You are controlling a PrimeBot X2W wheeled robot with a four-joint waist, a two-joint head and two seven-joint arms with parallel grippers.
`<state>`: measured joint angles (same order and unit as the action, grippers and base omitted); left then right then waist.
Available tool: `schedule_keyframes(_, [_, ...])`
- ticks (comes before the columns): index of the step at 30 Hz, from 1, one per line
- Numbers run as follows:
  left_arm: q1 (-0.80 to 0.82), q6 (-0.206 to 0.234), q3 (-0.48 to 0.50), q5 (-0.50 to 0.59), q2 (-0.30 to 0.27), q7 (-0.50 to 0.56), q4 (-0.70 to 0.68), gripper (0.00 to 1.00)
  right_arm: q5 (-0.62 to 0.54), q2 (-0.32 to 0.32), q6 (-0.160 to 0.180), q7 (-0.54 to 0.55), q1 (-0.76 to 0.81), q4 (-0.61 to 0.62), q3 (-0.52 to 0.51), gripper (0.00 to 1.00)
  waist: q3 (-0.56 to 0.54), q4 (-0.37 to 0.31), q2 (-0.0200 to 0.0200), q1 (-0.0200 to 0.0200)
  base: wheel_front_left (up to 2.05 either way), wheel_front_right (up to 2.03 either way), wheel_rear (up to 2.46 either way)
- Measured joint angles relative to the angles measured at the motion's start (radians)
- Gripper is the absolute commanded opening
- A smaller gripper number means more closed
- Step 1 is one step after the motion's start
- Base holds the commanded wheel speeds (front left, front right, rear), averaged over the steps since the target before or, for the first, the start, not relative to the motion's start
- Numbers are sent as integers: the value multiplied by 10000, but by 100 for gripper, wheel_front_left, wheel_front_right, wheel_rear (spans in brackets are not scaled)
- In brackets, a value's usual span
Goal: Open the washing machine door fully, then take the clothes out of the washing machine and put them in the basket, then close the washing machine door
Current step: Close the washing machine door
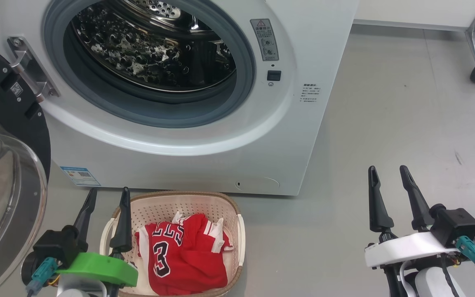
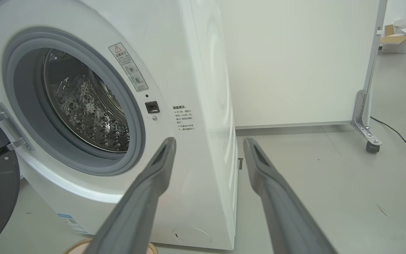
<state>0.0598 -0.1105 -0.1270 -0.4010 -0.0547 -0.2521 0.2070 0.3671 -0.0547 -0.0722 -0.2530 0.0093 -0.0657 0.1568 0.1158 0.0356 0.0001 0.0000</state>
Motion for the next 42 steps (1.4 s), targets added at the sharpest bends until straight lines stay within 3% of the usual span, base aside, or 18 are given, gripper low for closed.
schedule_keyframes(42, [-47,-19,15,247,40,0,-272,100,-92,12,-86,0,33,-52,-4,100,141,47,0,0,-95,95,0])
